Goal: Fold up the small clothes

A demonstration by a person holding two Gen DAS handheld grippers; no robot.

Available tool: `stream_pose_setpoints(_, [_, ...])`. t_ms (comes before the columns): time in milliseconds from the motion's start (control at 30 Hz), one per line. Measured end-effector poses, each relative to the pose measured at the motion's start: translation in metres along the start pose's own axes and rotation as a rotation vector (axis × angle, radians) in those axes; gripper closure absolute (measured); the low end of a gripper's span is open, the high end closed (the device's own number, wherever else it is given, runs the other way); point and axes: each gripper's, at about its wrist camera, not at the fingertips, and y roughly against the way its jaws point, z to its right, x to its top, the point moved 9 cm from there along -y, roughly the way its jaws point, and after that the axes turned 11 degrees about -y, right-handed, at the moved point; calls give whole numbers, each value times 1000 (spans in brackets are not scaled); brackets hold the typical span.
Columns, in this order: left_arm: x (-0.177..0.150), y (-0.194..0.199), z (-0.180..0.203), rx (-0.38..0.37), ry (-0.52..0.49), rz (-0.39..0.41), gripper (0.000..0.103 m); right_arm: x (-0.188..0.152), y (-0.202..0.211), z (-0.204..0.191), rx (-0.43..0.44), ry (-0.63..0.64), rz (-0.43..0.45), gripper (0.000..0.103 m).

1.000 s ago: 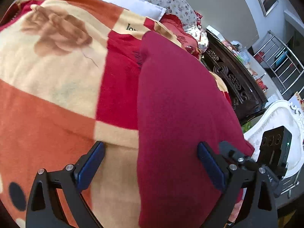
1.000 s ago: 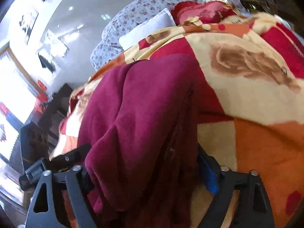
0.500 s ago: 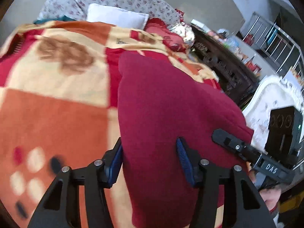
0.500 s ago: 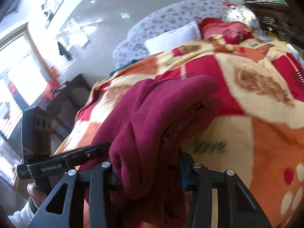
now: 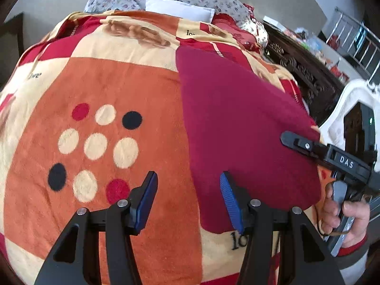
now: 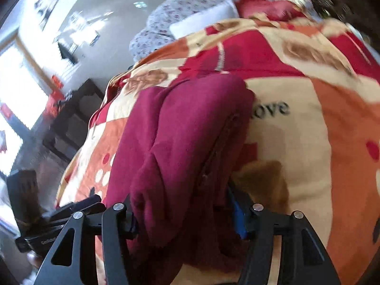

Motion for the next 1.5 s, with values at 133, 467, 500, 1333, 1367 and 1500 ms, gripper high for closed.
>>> stream_pose_setpoints(133, [8,1,6,1,-4,25,40,15,33,-11,-40,47,131,37])
stream_pose_setpoints(467, [29,-29,35,103,-101,23,34,37,-8,-41,-228,329,118,65])
stream_pose_setpoints(500, [29,-32,36,113,-104,20,31,40,-17,-31,-263,328,108,66])
stream_pose_setpoints(1333, [26,-47,45,207,-148,11,20,-4,9,-6,-306,326,87,62])
stream_pose_setpoints(1367, [25,-46,45,211,-152,13,20,-5,15,-9,-303,325,95,62])
stream_pose_setpoints(1500, [23,-33,42,218,-136,23,20,-9,35,-16,-273,286,116,56])
